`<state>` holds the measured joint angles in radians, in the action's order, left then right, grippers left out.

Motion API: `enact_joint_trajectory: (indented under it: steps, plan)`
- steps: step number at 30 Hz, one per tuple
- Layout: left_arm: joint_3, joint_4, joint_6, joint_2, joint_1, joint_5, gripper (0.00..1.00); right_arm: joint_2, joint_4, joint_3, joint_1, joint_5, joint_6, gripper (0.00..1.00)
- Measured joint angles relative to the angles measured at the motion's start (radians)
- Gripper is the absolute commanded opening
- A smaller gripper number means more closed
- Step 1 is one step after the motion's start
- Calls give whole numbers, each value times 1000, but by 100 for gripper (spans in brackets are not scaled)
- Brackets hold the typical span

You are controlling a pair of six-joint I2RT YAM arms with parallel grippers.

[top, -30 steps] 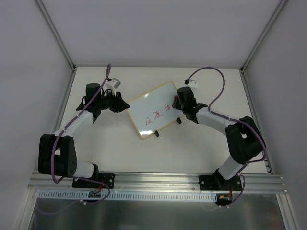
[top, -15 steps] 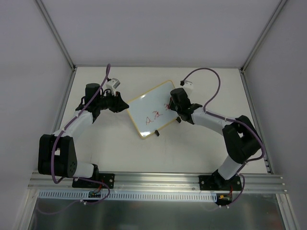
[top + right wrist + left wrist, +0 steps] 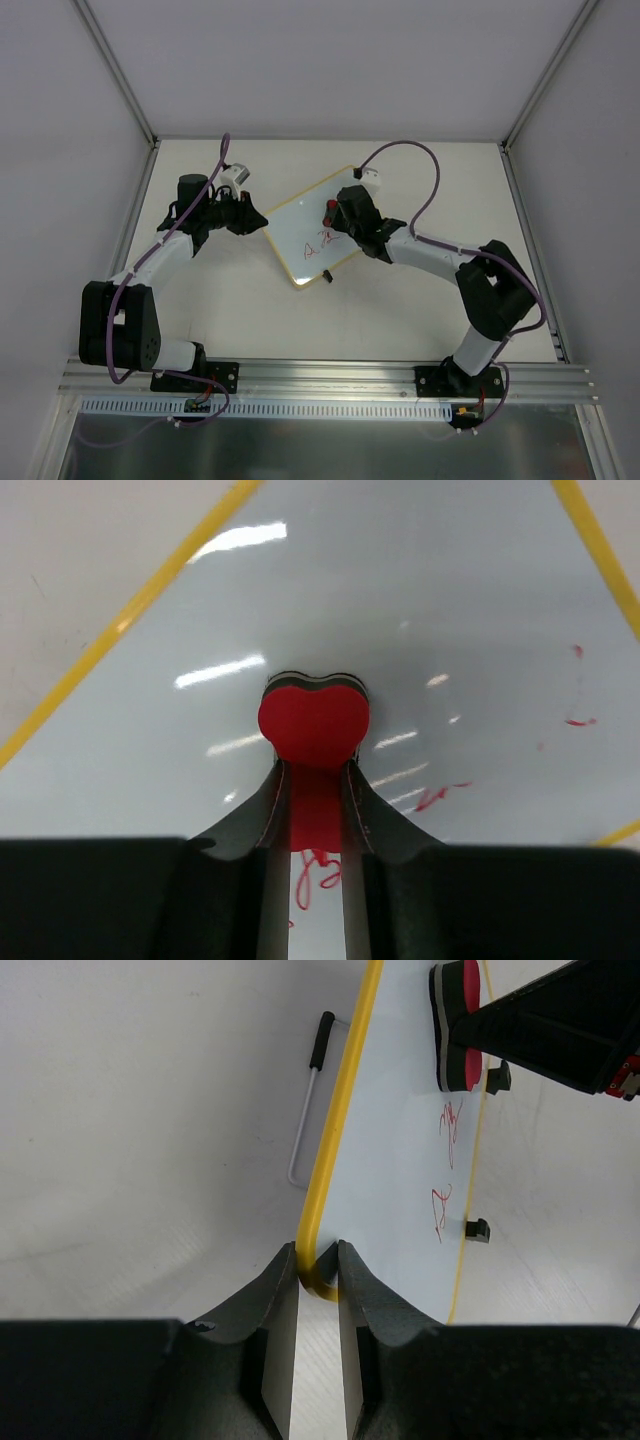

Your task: Erase the whiteboard

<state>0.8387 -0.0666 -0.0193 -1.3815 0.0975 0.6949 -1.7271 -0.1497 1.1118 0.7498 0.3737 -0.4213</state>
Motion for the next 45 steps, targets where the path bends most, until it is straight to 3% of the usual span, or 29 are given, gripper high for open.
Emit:
enact_joint_trajectory:
  steps: [8,13,20,27,33,45]
  plan:
    - [0,-3,0,4,1,2,0,87,-56,-213,-114,-14,-87,0]
    - [0,0,-1,8,1,3,0,99,-55,-241,-131,-8,-103,0]
    - [0,4,-7,10,1,6,0,74,63,-141,-132,-16,-63,0]
    - [0,12,-15,10,1,4,0,-17,125,88,-141,-24,-35,0]
    - [0,13,-17,11,1,3,0,-37,124,107,-150,-27,-51,0]
    - [0,14,-18,17,2,5,0,50,55,-157,-272,-31,-114,0]
